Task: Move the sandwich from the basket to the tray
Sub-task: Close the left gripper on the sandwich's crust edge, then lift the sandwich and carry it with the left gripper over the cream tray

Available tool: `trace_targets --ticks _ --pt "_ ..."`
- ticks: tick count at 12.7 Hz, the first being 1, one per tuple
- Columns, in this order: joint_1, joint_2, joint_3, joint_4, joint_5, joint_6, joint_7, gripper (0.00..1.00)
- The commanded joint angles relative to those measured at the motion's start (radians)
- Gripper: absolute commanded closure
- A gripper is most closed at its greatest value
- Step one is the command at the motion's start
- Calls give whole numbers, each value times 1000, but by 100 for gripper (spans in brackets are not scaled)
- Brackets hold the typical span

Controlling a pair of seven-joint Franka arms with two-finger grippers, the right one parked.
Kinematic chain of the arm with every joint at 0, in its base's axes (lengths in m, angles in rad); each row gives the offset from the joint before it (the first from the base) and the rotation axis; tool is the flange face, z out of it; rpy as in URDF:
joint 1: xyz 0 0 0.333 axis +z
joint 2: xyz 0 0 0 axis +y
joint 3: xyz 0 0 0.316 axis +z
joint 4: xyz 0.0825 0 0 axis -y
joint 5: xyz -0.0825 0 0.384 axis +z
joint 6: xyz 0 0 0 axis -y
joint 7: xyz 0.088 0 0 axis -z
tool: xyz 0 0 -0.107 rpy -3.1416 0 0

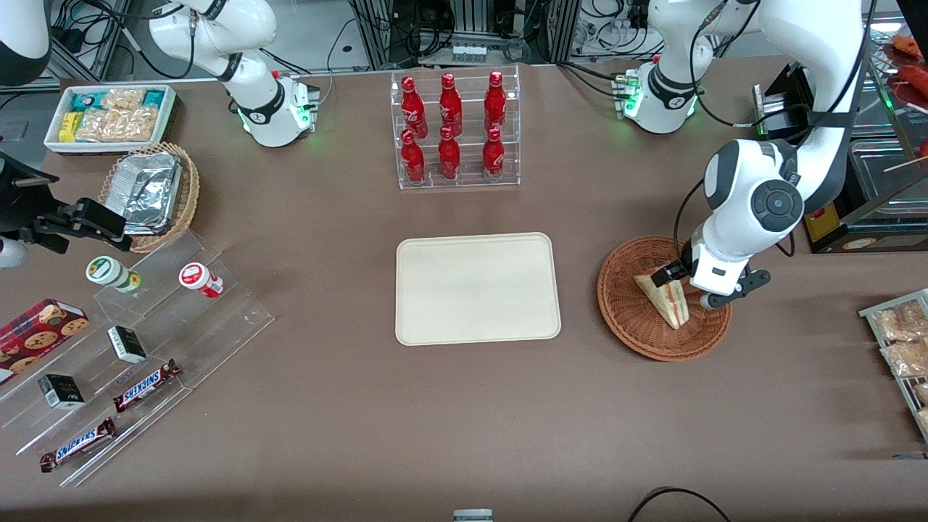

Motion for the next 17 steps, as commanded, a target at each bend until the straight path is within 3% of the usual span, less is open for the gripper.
trace_targets --ticks 1,6,7,9,10,12,15,17 --pt "-8 20 3 -12 -1 38 -75 0" --pt "-6 99 -6 -9 -4 123 -104 0" --pt "-8 99 -10 -9 -4 121 -123 12" --pt "-6 89 -12 -9 -3 109 -122 84" --pt "-6 80 -10 -9 -3 91 -114 91" --pt "-5 38 -10 14 -1 -27 -45 93" --pt "-6 44 -18 174 -4 -271 115 93" --pt "-6 67 -88 251 -6 -316 122 93"
